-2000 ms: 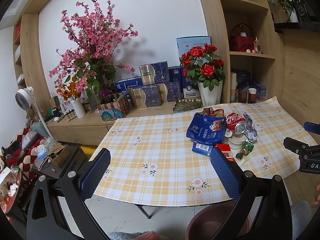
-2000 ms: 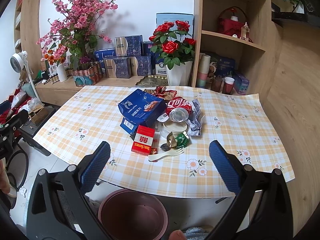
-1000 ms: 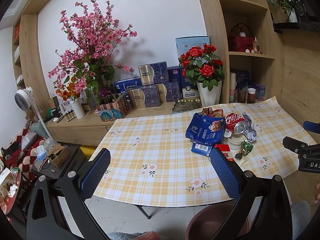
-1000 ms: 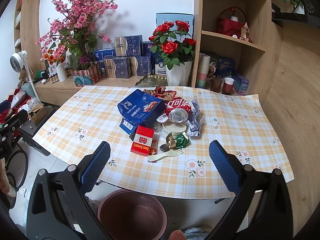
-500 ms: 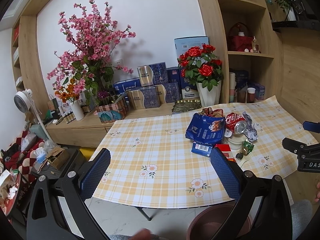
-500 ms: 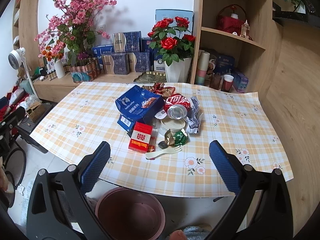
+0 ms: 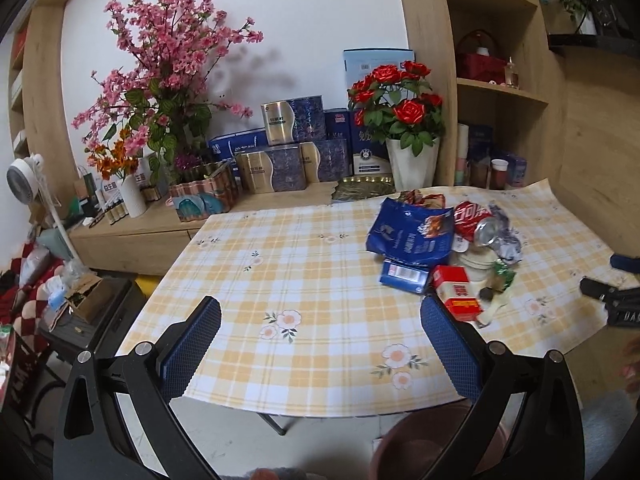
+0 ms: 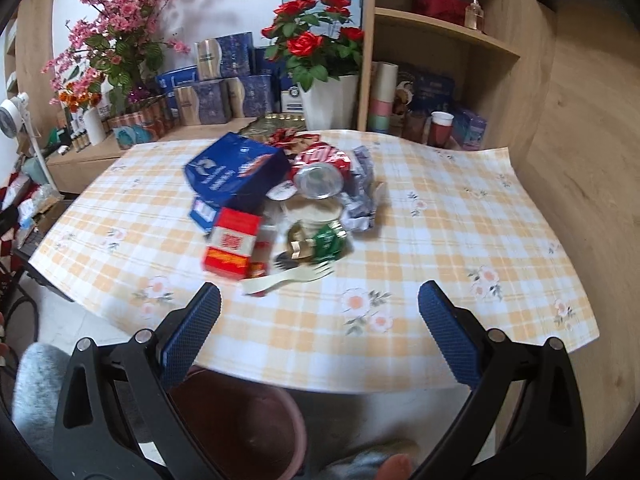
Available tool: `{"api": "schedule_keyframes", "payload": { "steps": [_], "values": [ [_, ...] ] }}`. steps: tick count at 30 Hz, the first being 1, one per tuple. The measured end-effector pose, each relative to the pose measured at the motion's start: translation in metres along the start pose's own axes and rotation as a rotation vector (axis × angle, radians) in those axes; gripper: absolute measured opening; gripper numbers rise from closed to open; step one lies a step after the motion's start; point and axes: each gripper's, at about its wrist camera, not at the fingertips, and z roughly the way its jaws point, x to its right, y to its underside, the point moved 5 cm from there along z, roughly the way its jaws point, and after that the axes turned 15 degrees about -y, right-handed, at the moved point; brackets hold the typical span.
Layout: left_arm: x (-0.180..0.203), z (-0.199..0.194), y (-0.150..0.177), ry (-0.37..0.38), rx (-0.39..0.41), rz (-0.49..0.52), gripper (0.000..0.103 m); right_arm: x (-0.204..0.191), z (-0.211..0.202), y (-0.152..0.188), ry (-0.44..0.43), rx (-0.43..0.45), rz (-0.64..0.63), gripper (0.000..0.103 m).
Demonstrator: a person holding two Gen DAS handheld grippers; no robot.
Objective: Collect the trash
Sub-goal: 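Reach the right gripper to the silver foil wrapper and close on it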
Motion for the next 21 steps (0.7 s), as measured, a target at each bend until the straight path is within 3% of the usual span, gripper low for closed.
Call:
{"api": "schedule_keyframes", "payload": {
  "steps": [3,7,14,18,21],
  "values": [
    [0.001,0.019,0.006,0.019,-0.029,-0.012,0.098,0.025,0.022,-0.005,-0.001,-0.059,-0.001,0.097],
    [0.002,0.045,0.014,0.046,-0.084,-0.053,0.098,0.057,0.055,-0.027,0.116,-0.062,-0.107,0.097],
    [0.015,0.089,0.029,0.095,-0.199,-0.108,0.098,0.075,0.107,-0.070,0.039,-0.042,-0.143,0.097],
    [0.022,0.105,0.030,0.060,-0.213,-0.106,0.098,0.049,0.137,-0.085,0.040,-0.071,-0.371,0.097],
    [0.023,0.110,0.029,0.061,-0.218,-0.113,0.098,0.035,0.164,-0.083,0.088,-0.151,-0.563,0.097]
  ]
}}
